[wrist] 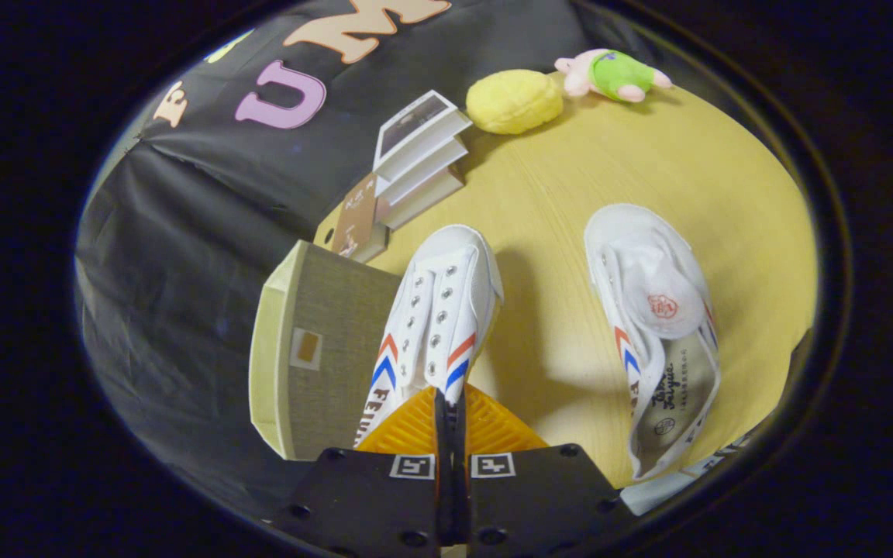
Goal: Open the storage box then place both shoes into the box .Put the left shoe in first, then the right shoe, with the right side of both shoes facing outward in a uniform manner.
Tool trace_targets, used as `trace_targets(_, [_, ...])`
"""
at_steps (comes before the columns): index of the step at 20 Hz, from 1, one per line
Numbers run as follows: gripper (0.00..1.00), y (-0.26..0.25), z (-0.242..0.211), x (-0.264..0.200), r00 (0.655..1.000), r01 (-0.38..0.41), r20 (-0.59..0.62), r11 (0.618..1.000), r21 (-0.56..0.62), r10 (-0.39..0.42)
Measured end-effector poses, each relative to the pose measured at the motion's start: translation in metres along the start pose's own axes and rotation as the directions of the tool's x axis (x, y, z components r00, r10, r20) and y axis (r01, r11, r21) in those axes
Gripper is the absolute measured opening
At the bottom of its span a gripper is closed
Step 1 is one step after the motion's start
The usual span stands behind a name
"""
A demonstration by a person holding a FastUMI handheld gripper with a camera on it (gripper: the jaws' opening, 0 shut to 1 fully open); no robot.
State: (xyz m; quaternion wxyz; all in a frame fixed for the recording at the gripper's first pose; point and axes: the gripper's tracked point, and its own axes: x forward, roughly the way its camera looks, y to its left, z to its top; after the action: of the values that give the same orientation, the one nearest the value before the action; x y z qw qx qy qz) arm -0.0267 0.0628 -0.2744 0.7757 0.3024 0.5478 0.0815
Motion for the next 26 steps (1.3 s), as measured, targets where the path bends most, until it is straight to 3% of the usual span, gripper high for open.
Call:
trace_targets(10, [0.03,0.122,0.036,-0.035,0.993,-0.089,0.069,0.991,-0.099,0.096])
trace_targets(16, [0.03,0.191,0.010,-0.007,0.987,-0.154,0.027,0.977,-0.147,0.160])
trace_targets(21, [0.03,0.215,-0.022,0.034,0.991,-0.135,-0.033,0.973,-0.189,0.131])
trace_targets(26, [0.03,0.212,-0.044,0.074,0.997,-0.056,-0.072,0.974,-0.220,0.041])
